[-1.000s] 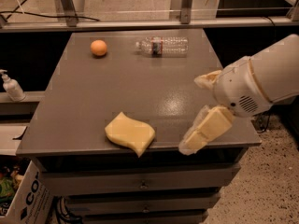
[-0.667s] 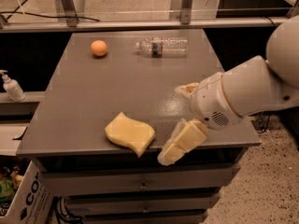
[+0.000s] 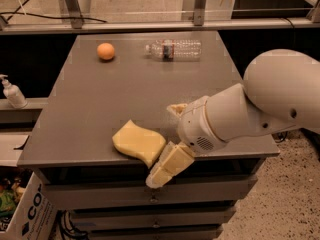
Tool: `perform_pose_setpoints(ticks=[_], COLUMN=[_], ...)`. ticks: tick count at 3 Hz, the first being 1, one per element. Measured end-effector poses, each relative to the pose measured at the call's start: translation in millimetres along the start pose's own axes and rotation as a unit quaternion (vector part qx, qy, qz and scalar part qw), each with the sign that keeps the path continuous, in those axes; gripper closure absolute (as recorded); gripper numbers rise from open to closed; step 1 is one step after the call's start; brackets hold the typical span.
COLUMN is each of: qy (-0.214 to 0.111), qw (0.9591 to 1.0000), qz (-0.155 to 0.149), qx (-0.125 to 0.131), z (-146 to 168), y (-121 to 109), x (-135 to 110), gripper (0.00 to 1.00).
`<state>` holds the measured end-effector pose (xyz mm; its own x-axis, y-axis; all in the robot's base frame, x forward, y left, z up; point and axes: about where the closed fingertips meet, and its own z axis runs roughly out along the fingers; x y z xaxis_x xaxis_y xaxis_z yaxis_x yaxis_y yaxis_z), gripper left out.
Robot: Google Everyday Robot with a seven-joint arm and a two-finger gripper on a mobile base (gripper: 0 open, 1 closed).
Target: Move sponge near orange
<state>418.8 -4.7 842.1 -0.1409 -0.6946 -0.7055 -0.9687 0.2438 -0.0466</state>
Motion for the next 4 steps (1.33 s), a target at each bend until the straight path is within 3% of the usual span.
perform_pose_setpoints(ticks=[2, 4], qy=[-0.013, -0.025], qw=[0.9998, 0.9996], qz=[-0.010, -0.013], qx=[0.011, 0.007], z=[6.3, 29.2], y=[-4.5, -2.8], x=[7.6, 3.4], gripper=[0.00, 0.00])
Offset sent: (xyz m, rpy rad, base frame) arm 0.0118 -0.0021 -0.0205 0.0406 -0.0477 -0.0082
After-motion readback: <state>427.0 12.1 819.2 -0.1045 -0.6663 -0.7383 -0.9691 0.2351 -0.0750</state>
